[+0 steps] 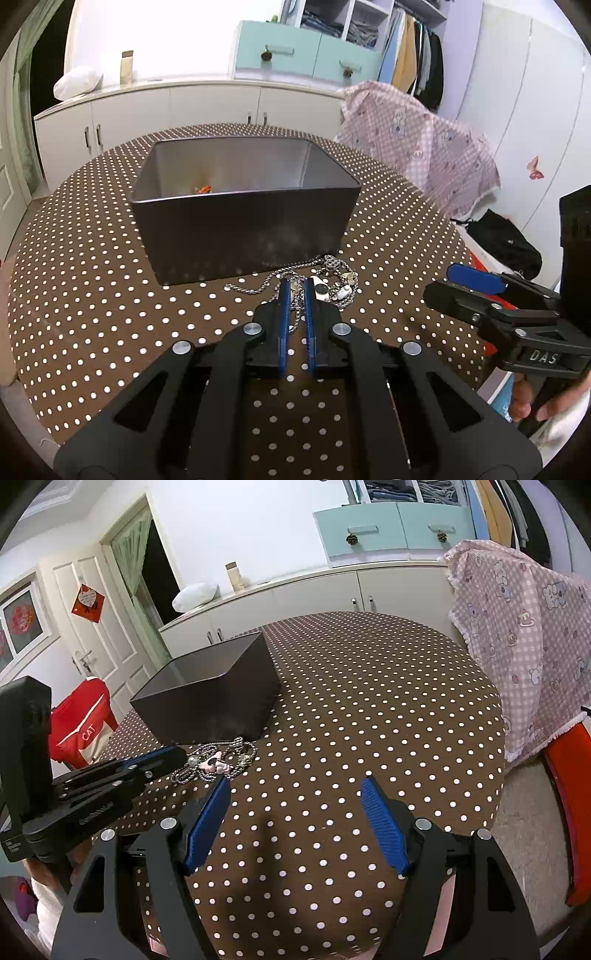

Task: Organize jewelry
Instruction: 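Close the left tool on the silver chain with pendants and lift it, then carry the silver chain over the grey box with the left tool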

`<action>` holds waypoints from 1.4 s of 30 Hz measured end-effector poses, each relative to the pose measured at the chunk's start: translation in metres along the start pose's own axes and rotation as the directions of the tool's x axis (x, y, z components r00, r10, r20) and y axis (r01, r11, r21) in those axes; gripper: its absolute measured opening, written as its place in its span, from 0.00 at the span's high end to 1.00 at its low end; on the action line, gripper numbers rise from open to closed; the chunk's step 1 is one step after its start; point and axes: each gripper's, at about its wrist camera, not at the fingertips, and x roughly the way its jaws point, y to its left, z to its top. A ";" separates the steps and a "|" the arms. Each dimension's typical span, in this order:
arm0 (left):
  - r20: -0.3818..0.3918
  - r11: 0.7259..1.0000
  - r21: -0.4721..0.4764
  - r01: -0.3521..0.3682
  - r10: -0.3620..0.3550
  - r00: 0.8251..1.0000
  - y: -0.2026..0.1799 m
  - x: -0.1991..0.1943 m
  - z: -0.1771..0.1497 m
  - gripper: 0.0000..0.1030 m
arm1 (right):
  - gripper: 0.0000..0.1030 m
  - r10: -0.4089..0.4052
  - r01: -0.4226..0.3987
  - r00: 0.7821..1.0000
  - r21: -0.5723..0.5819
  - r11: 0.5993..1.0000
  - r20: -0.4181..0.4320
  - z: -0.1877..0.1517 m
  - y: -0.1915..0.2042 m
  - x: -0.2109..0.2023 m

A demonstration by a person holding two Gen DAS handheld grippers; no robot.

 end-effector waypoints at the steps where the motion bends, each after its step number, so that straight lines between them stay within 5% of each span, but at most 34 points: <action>1: 0.000 1.000 -0.001 -0.007 0.007 1.000 0.002 -0.001 -0.001 0.93 | 0.32 0.003 -0.003 1.000 -0.003 1.000 -0.001 0.000 0.002 0.001; 11: 0.027 1.000 0.005 -0.029 0.029 0.999 0.017 -0.010 -0.005 0.92 | 0.33 0.027 -0.027 1.000 -0.049 0.998 -0.010 0.004 0.019 0.008; 23: -0.078 0.991 0.126 -0.034 0.044 0.996 0.003 0.014 0.007 0.91 | 0.32 0.013 -0.013 1.000 -0.009 1.000 -0.009 0.003 0.004 0.008; 24: -0.079 0.991 0.130 -0.030 0.040 0.996 0.002 0.013 0.007 0.81 | 0.33 0.013 -0.013 1.000 -0.005 1.000 -0.011 0.003 0.002 0.008; 25: -0.083 0.991 0.135 -0.018 0.029 0.996 0.001 0.013 0.007 0.47 | 0.33 0.013 -0.013 1.000 -0.001 1.000 -0.012 0.003 0.001 0.009; 26: -0.078 0.991 0.135 -0.008 0.019 0.997 0.001 0.012 0.007 0.30 | 0.33 0.015 -0.015 1.000 0.002 1.000 -0.013 0.003 0.000 0.009; 27: -0.052 0.991 0.134 0.003 0.004 0.999 0.001 0.007 0.007 0.27 | 0.33 0.015 -0.015 1.000 0.005 1.000 -0.014 0.004 -0.001 0.010; 30: -0.032 0.989 0.151 0.009 -0.004 0.999 -0.001 0.003 0.008 0.29 | 0.33 0.016 -0.016 1.000 0.013 1.000 -0.015 0.003 -0.004 0.010; 33: -0.067 0.989 0.150 0.006 0.004 0.998 -0.002 0.013 0.010 0.66 | 0.33 0.021 -0.021 1.000 0.020 1.000 -0.015 0.003 -0.007 0.011; 39: -0.096 0.989 0.145 0.042 -0.028 0.995 0.000 0.022 0.010 0.74 | 0.33 0.021 -0.021 1.000 0.032 0.999 -0.014 0.004 -0.013 0.010; 42: -0.124 0.992 0.119 0.045 -0.030 0.992 0.005 0.027 0.011 0.85 | 0.32 0.021 -0.021 1.000 0.036 0.999 -0.012 0.004 -0.015 0.010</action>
